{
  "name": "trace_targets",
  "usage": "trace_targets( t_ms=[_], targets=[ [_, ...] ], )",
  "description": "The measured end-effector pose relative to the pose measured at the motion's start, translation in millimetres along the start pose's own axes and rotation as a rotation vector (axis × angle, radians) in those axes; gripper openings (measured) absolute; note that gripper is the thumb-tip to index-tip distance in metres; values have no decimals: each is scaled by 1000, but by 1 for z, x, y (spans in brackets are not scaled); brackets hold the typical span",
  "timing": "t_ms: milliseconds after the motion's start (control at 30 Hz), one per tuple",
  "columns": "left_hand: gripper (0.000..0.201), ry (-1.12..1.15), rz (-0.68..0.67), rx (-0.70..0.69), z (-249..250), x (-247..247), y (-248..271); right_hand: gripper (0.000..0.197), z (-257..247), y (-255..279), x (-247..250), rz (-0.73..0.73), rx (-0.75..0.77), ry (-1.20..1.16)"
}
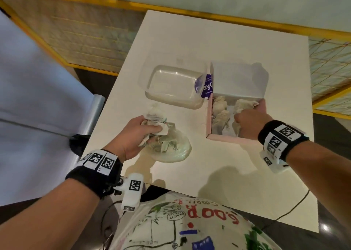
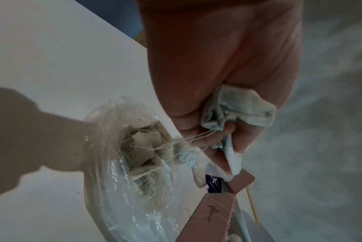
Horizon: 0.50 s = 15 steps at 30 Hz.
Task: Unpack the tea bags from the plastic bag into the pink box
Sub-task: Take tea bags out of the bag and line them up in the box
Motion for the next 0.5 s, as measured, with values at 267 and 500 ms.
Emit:
trace_targets(
  t_ms=[267,500],
  targets=[
    [44,-68,-15,-13,8,2,9,15,-57,43,105,416,177,-775],
    [29,-225,-130,-70,21,-4,20,35,-136,27,153,431,433,-1003]
  ],
)
Point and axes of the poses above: each hand's wrist, its own y-axis away from the middle knuckle, its own x-axis out of the back of the hand, z = x × y, the point moved 5 cm from there along -y, towards the middle knuckle, and after that the axes turned 1 degree about z, right-handed, at the moved point
